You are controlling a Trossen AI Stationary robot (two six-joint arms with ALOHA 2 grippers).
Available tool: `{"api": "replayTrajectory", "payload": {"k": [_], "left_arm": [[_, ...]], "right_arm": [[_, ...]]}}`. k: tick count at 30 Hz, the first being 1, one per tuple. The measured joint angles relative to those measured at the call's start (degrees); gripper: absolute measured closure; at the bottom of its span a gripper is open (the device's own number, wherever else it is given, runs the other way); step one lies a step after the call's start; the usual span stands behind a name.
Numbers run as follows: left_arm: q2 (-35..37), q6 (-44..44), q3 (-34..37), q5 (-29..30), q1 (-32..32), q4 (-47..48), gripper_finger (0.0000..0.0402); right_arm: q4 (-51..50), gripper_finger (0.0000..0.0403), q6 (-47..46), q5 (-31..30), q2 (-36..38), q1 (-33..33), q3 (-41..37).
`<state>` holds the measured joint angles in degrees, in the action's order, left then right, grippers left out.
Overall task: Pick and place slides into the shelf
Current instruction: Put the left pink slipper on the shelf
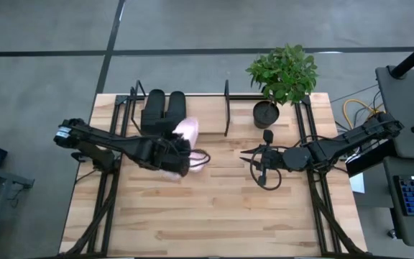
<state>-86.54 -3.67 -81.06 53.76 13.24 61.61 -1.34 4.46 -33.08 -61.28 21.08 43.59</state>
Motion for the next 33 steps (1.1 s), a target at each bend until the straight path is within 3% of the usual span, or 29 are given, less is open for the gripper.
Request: {"api": "replayTrajectory", "payload": {"k": [7, 13, 22, 25, 33], "left_arm": [[-0.07, 12.64, 1.44, 0.10, -10.73, -15.62, 0.0401], [-0.92, 13.30, 2.04, -8.92, -20.35, -20.74, 0.0401], [-9.36, 25.54, 2.07, -9.31, -23.93, -36.65, 0.0402], [-12.46, 29.12, 2.08, -6.94, -25.48, -40.17, 0.0402], [-15.50, 26.36, 2.08, -5.43, -30.74, -42.36, 0.0402]], "right_arm": [[0.02, 0.0334, -1.03, 0.00, 0.00, 0.01, 0.00], [0.01, 0.0331, -1.06, 0.01, 0.00, 0.00, 0.00], [-0.12, 0.0328, -1.06, 0.01, -0.02, 0.02, 0.00], [-0.13, 0.0333, -1.06, 0.02, -0.02, 0.00, 0.00], [-0.13, 0.0328, -1.08, 0.01, -0.02, 0.00, 0.00]]}}
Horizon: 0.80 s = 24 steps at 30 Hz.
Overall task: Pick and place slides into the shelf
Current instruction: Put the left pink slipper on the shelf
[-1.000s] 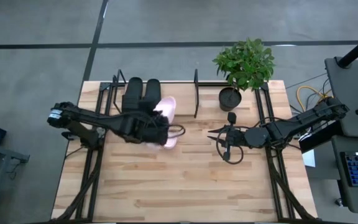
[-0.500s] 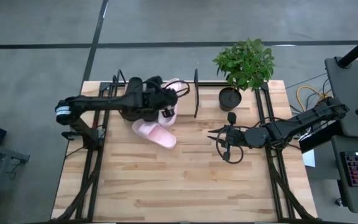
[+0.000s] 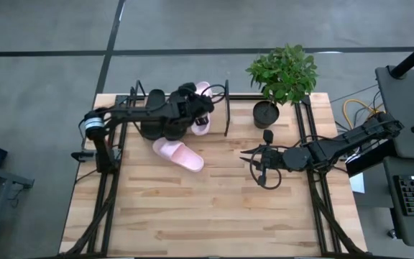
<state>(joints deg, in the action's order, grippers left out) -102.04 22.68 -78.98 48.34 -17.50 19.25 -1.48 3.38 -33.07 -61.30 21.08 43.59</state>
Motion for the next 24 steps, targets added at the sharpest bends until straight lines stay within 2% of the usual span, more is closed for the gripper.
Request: {"api": "replayTrajectory", "payload": {"k": [13, 24], "left_arm": [[-4.01, -1.33, 0.03, -2.46, -4.60, -0.49, 0.0401], [-7.63, -1.01, 0.02, 0.32, -5.29, -0.32, 0.0401]], "right_arm": [[-0.03, 0.0334, -0.47, 0.01, 0.00, 0.01, 0.00], [-0.11, 0.0323, -0.44, 0.01, 0.00, 0.00, 0.00]]}}
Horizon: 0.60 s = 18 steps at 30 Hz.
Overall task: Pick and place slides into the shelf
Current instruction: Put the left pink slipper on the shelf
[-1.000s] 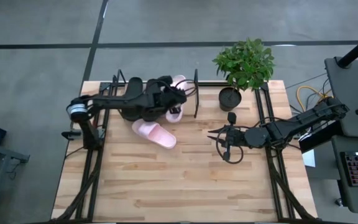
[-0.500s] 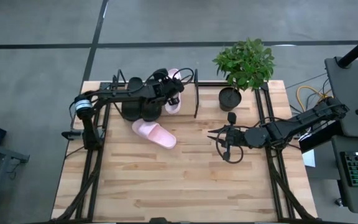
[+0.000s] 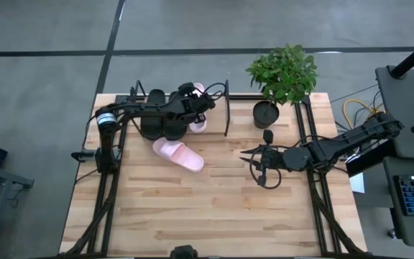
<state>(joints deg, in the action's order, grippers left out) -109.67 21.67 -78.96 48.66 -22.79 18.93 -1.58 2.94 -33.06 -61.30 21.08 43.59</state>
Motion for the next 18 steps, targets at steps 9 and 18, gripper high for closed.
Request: {"api": "replayTrajectory", "payload": {"k": [9, 18], "left_arm": [[0.09, 1.33, 0.24, -0.61, -0.09, 1.73, 0.0401], [0.15, 1.33, 0.28, -4.91, -0.07, 4.68, 0.0342]], "right_arm": [[-0.13, 0.0335, 0.00, 0.00, 0.00, 0.02, 0.00], [-0.12, 0.0327, 0.00, 0.00, 0.00, 0.01, 0.00]]}}
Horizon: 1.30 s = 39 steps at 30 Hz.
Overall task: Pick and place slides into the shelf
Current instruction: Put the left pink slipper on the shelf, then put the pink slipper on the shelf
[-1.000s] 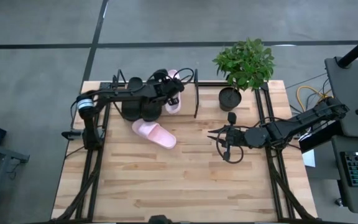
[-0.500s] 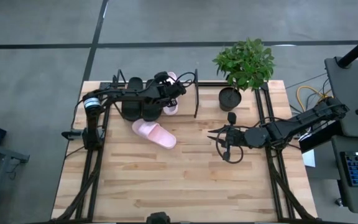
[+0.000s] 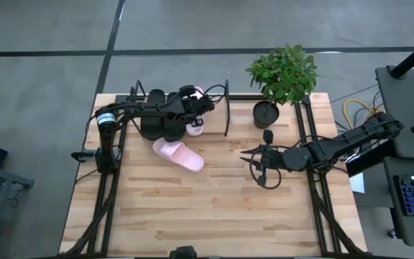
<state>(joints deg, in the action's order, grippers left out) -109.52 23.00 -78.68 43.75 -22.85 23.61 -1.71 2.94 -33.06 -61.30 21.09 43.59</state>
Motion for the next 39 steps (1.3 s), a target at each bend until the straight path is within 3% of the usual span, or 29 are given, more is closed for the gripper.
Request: {"api": "replayTrajectory", "payload": {"k": [5, 11, 15, 23, 32, 39], "left_arm": [[0.14, 2.01, 0.02, -0.53, 0.06, 0.10, 0.0288], [1.66, 2.79, 0.07, -8.82, 0.09, 1.74, 0.0222], [3.77, 2.82, 0.07, -10.58, 0.57, 3.67, 0.0195], [8.87, 1.16, 0.07, -21.89, 1.39, 11.71, 0.0185], [19.51, -8.94, 0.27, -33.61, 4.50, 23.07, 0.0185], [30.58, -16.06, 2.22, -35.91, 9.00, 23.99, 0.0185]], "right_arm": [[0.01, 0.0328, 0.02, 0.00, 0.00, -0.01, 0.00], [-0.23, 0.0335, 0.03, -0.01, 0.00, 0.01, 0.00], [-0.55, 0.0331, 0.02, 0.00, 0.00, 0.01, 0.00], [-0.73, 0.0327, 0.02, -0.02, 0.00, 0.01, 0.00], [-0.84, 0.0332, 0.04, 0.00, 0.00, 0.01, 0.00], [-0.84, 0.0322, 2.67, 1.81, 0.00, -0.01, 0.00]]}}
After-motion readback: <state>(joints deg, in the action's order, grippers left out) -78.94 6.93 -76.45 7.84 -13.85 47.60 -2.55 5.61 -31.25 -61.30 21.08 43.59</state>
